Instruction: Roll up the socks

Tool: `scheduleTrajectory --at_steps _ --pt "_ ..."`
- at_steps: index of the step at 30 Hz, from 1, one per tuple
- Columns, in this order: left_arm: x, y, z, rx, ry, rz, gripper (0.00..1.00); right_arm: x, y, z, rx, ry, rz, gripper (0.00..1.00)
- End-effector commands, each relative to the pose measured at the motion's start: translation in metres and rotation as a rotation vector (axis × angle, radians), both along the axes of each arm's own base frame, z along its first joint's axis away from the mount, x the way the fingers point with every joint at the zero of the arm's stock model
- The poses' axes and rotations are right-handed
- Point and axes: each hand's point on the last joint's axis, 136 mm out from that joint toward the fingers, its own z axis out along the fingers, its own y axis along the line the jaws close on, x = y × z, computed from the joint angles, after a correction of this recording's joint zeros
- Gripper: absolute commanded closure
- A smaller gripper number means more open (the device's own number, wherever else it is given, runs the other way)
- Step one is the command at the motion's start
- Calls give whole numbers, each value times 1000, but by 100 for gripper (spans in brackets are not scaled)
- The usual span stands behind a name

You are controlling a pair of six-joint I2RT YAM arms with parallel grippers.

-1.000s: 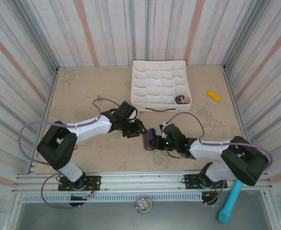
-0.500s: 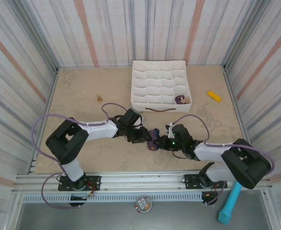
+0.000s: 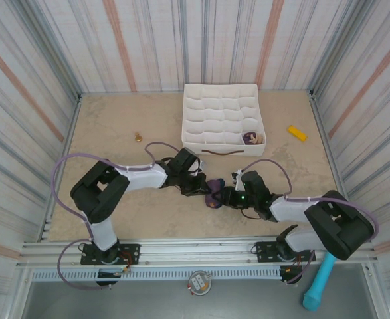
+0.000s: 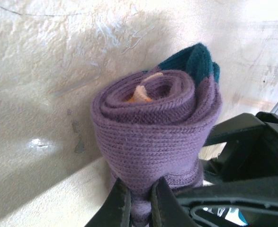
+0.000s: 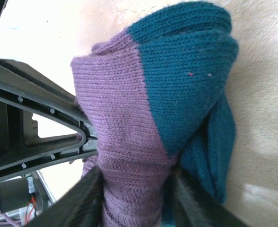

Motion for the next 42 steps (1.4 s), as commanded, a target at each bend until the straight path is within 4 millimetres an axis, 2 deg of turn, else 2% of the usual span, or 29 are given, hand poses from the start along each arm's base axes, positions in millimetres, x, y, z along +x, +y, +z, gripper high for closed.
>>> scheduleTrajectory --at_steps 1,4,7,11,15,20,23,28,31,34,35,40,42 --pt "-8 18 -24 168 13 -13 97 -18 -29 -24 -166 119 -46 48" --pt "-7 15 -18 190 -6 -39 97 -14 -38 -8 -186 94 -78 36" --pt "-7 14 -17 195 -7 -41 97 -13 -47 3 -197 88 -98 29" --pt "-7 12 -18 189 -4 -44 98 -14 -55 1 -223 104 -103 21" --pt "-9 10 -23 179 10 -40 98 -9 -47 -8 -199 120 -82 19" --pt "-11 10 -27 171 23 -38 98 -2 -32 -14 -173 115 -51 22" --pt "-11 10 -28 173 25 -38 98 -3 -26 -21 -181 136 -32 28" --pt "-12 10 -32 175 37 -30 98 -16 -22 -42 -218 182 -18 39" --pt "-14 10 -36 176 47 -29 98 -23 -27 -55 -232 192 -39 49" --pt "-15 12 -38 178 52 -23 97 -25 -29 -59 -239 198 -51 62" --pt "-14 12 -38 172 50 -16 95 -24 -28 -58 -243 198 -49 67" --pt "-7 18 -26 141 31 39 74 -19 -28 -55 -273 192 -45 98" --pt "-1 22 -15 112 32 55 58 -16 -27 -50 -282 181 -39 100"
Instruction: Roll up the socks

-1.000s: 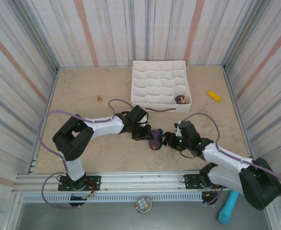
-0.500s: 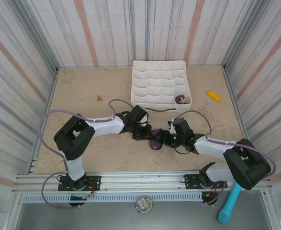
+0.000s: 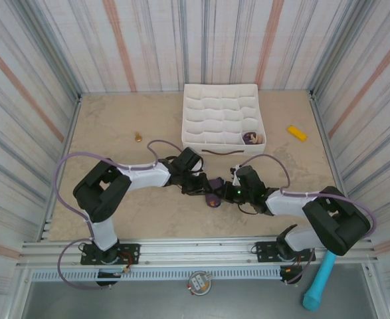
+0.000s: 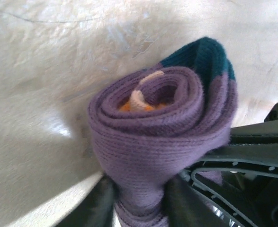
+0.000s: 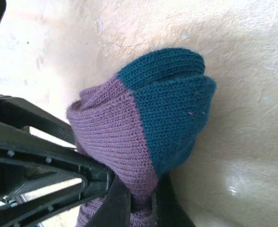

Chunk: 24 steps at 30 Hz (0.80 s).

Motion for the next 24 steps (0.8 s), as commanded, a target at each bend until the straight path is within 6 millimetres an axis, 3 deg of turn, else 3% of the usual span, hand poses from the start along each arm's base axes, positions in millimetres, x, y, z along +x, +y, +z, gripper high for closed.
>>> scheduleTrajectory --at_steps 1,5,8,12,17,21,24 --pt "-2 19 -3 28 45 44 53 -35 -29 -44 -190 169 15 100" --pt "10 21 36 -87 65 66 34 -18 -28 -13 -223 91 30 100" --pt "17 31 66 -43 16 36 25 -2 -29 17 -229 25 37 100" --pt "31 52 97 4 -17 38 25 15 -35 51 -232 -20 46 100" --pt "66 83 132 51 -113 66 24 40 -45 100 -344 -173 73 100" --pt "93 96 141 96 -137 91 28 60 -48 129 -425 -276 95 100" --pt "121 107 136 175 -180 119 32 77 -49 146 -483 -347 106 100"
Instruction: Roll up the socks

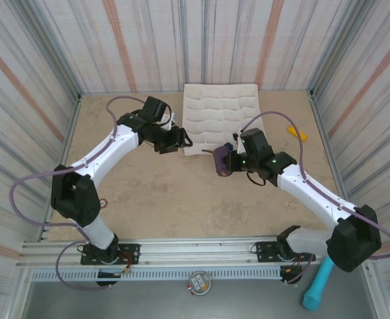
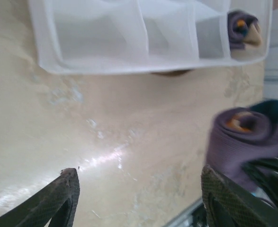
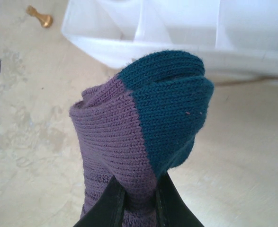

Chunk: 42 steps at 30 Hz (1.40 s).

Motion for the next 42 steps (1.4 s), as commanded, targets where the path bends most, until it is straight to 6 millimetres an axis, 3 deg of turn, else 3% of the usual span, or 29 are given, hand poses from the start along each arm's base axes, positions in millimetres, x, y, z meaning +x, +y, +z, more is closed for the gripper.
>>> scheduleTrajectory --at_steps 1,5,10,12,18,22,37,42 --pt "13 19 -19 143 20 -11 35 15 -16 6 -168 -69 26 100" --pt "45 21 -36 210 12 7 47 38 -19 25 -215 -143 -17 100" --pt "69 18 -62 239 39 19 57 62 -30 43 -272 -248 -92 100" --pt "74 18 -69 237 55 24 61 71 -33 46 -294 -271 -99 100" --pt "77 22 -75 242 70 44 88 99 -42 40 -357 -300 -120 100" --pt "73 25 -72 254 75 43 97 116 -45 36 -364 -328 -117 100" --pt "50 54 -70 340 59 27 100 131 -2 -9 -352 -365 53 100" --pt "48 60 -72 338 70 27 100 121 8 -23 -360 -373 95 100"
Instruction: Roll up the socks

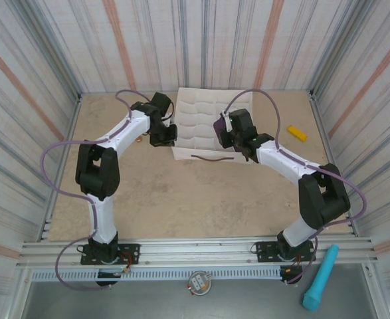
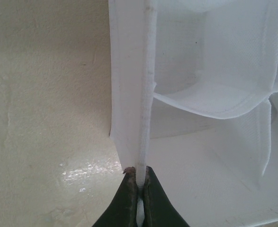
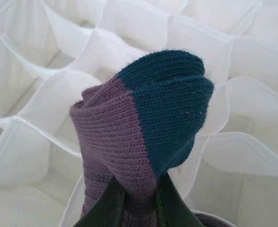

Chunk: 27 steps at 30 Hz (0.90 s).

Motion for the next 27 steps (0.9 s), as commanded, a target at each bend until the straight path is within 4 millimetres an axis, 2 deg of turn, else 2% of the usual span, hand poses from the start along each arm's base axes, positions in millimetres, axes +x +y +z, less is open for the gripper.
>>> scheduleTrajectory --at_steps 1,7,20,27 --pt "-10 13 9 25 -3 -14 100 -7 11 -3 -12 -40 58 100" --pt "-10 12 8 21 -2 -19 100 -26 15 -19 -41 -36 86 100" --pt "-12 14 1 -10 40 9 100 -52 10 -42 -114 -4 98 100" --pt "-17 11 -2 -124 107 83 100 -66 10 -53 -102 -50 89 94"
